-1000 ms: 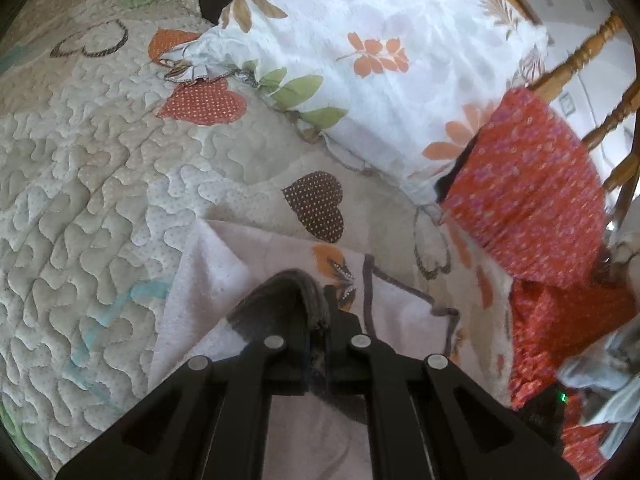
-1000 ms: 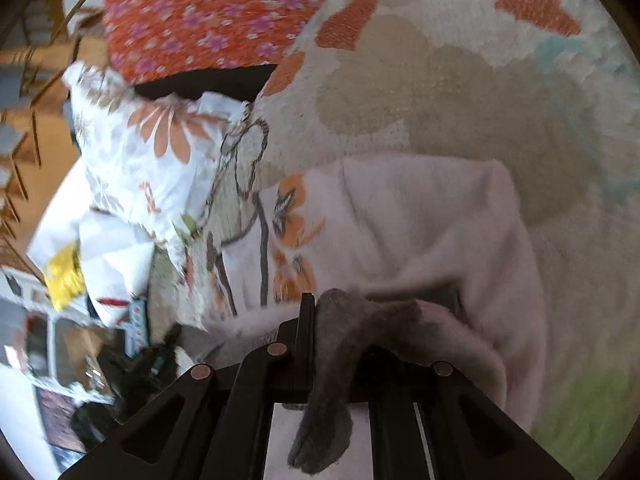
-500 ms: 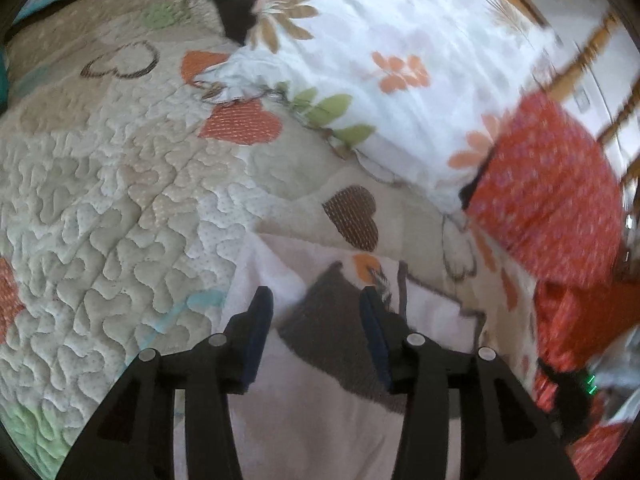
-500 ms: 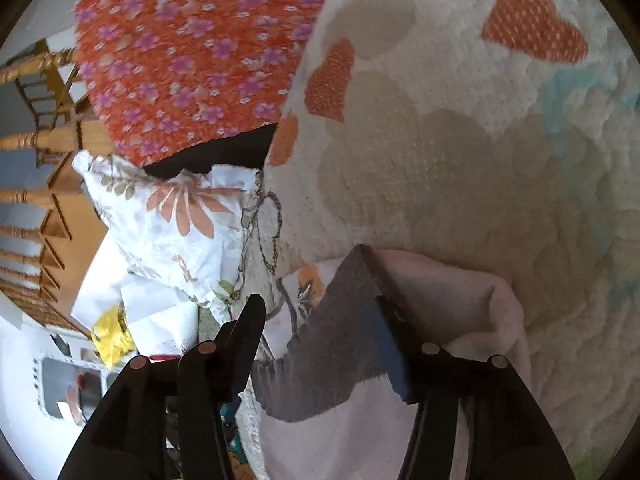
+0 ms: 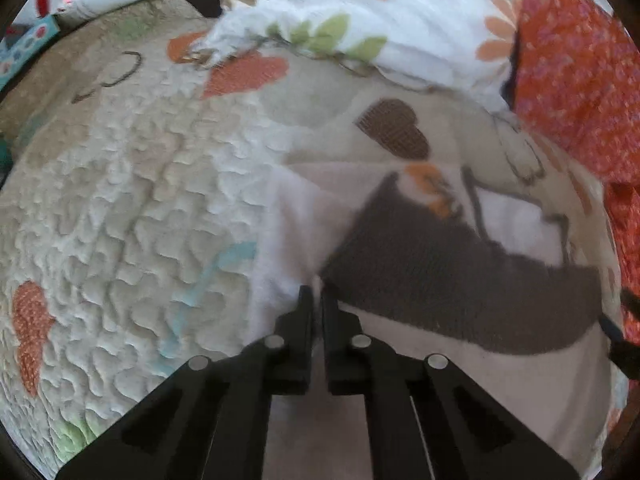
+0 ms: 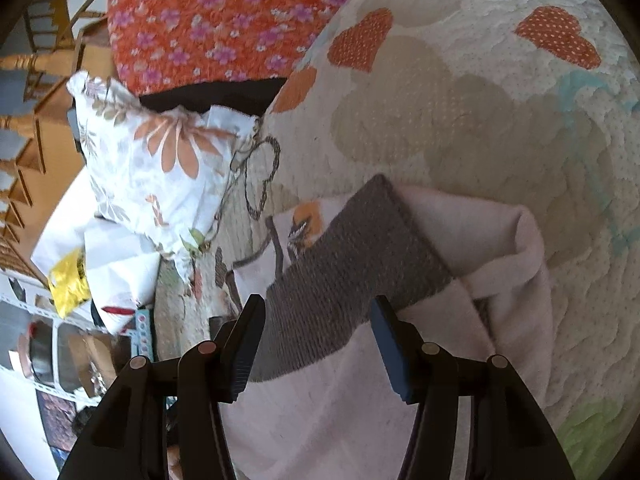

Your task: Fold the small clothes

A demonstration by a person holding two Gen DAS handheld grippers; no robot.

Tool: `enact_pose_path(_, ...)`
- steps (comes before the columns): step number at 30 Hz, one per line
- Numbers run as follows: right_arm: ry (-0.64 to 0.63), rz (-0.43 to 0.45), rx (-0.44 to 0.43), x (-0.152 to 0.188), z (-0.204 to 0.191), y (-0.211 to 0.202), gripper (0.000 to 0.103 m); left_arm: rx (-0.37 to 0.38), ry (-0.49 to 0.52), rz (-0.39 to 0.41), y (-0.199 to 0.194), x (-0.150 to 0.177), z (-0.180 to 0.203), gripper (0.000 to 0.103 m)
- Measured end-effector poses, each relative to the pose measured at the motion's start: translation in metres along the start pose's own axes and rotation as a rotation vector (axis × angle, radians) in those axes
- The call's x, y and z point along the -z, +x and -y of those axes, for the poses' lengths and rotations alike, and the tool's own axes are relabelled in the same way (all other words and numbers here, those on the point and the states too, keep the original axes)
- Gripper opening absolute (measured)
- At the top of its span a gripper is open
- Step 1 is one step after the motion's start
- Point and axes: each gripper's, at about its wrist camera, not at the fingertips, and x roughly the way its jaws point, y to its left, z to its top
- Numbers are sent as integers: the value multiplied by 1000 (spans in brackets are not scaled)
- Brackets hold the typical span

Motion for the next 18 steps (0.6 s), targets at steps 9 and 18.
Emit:
enact_pose_path(9,-107,20,72,7,-16,-3,60,-64,-97,13,-4,-6,-22,6)
enact_pose_path(18,-212,5,159,17,-30,5,60,-39,-123,100,-35,-5,-25,20)
